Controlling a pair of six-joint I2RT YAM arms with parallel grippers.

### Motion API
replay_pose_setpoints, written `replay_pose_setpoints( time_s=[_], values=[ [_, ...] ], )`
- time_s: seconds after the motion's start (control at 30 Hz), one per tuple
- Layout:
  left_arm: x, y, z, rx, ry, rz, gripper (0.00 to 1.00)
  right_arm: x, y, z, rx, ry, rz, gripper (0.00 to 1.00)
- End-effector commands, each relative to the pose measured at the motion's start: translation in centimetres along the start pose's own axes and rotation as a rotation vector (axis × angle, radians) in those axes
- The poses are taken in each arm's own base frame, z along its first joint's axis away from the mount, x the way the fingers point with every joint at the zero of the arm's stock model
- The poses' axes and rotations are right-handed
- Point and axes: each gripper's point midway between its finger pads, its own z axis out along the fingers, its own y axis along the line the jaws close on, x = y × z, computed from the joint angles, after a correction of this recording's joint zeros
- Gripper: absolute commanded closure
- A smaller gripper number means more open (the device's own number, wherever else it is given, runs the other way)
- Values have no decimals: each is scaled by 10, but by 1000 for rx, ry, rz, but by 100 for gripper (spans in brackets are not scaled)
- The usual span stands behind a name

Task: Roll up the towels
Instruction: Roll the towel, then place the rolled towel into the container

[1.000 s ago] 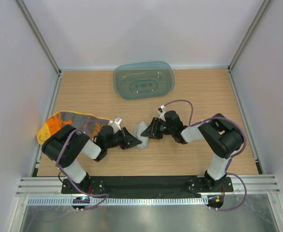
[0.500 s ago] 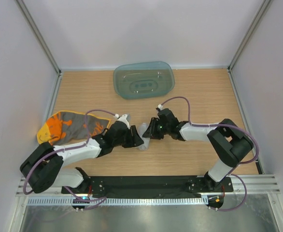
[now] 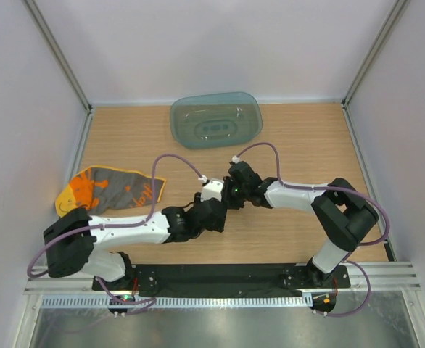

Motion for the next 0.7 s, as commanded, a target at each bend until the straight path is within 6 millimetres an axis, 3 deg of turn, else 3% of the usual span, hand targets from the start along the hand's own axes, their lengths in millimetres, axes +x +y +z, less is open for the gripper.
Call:
replay_pose_setpoints(
  time_s=[0.0, 0.2, 0.43, 0.67],
  values=[
    [-9, 2, 8, -90, -39, 101, 40, 27, -33, 2, 149, 84, -18, 94],
    [0, -6, 31, -147, -22, 162, 40, 30, -30, -1, 136, 96, -25, 93],
    [24, 10, 38, -204, 12, 155, 46, 33, -29, -2, 123, 108, -19, 93],
    [58, 30, 39, -227, 78, 147, 72, 35, -23, 1, 94, 125, -7, 93]
  ],
)
